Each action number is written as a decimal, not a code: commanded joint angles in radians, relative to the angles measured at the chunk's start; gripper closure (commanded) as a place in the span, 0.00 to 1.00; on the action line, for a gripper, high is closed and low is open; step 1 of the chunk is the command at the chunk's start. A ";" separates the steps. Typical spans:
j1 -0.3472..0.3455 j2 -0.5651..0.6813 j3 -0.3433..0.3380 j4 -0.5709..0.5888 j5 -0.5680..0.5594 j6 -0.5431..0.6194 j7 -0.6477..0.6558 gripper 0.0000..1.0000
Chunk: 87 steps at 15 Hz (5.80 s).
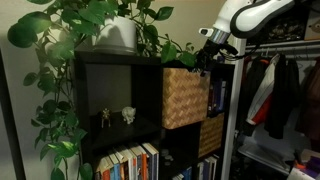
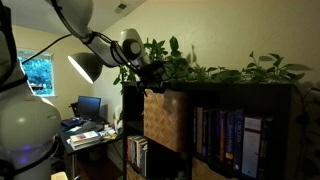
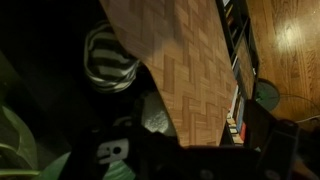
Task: Slide out the storage container from the middle,remove three pairs of socks and close it
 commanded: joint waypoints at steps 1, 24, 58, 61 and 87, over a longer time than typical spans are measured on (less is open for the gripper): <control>0.006 0.072 -0.012 0.020 0.005 0.071 0.011 0.00; 0.022 0.092 -0.010 0.097 0.233 -0.288 -0.141 0.00; -0.133 0.148 0.031 0.270 -0.050 -0.326 0.744 0.00; -0.121 0.157 0.022 0.258 -0.013 -0.302 0.742 0.00; -0.153 0.062 0.028 0.335 -0.097 -0.352 0.683 0.88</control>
